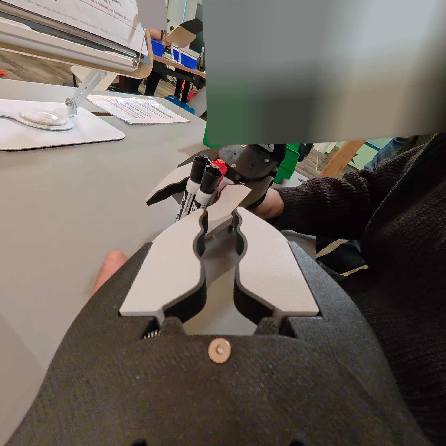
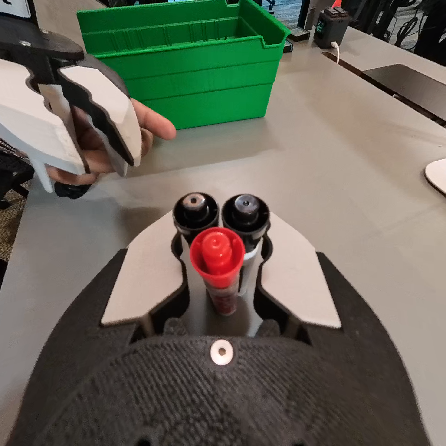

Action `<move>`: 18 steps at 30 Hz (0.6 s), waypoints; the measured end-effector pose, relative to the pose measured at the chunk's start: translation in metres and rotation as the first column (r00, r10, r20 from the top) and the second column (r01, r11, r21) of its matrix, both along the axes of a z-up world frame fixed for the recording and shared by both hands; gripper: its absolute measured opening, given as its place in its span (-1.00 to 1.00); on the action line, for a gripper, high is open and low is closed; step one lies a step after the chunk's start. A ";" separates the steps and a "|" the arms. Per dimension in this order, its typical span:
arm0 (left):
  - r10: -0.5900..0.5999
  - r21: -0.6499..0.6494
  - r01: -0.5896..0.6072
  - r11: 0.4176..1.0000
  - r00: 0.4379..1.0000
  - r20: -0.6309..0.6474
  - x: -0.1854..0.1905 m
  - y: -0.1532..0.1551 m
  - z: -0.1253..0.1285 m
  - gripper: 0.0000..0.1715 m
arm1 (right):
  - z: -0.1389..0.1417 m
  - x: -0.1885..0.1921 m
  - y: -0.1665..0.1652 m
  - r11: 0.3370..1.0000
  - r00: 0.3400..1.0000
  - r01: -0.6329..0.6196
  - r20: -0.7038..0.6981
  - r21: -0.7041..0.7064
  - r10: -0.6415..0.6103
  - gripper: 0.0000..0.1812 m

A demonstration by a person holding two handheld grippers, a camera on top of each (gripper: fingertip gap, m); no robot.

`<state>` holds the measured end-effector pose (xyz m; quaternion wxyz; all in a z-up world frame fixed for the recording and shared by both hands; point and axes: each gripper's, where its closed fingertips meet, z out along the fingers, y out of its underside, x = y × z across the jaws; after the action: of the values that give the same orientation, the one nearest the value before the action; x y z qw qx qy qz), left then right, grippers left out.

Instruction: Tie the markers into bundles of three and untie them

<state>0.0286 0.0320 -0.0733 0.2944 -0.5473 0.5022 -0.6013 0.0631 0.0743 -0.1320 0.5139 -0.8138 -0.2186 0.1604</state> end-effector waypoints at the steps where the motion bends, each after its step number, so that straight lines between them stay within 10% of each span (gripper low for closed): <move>1: -0.001 -0.003 0.001 1.000 1.000 0.000 0.000 0.000 0.000 -0.76 | 0.000 0.000 0.000 1.000 1.000 0.001 -0.002 -0.002 -0.001 -0.29; 18: -0.001 -0.010 0.001 1.000 1.000 -0.003 0.000 0.001 -0.002 -0.76 | -0.003 0.001 0.002 0.999 0.999 -0.013 -0.046 -0.051 0.011 -0.30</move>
<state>0.0287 0.0331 -0.0749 0.2905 -0.5495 0.4998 -0.6032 0.0636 0.0760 -0.1353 0.4968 -0.8215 -0.2078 0.1875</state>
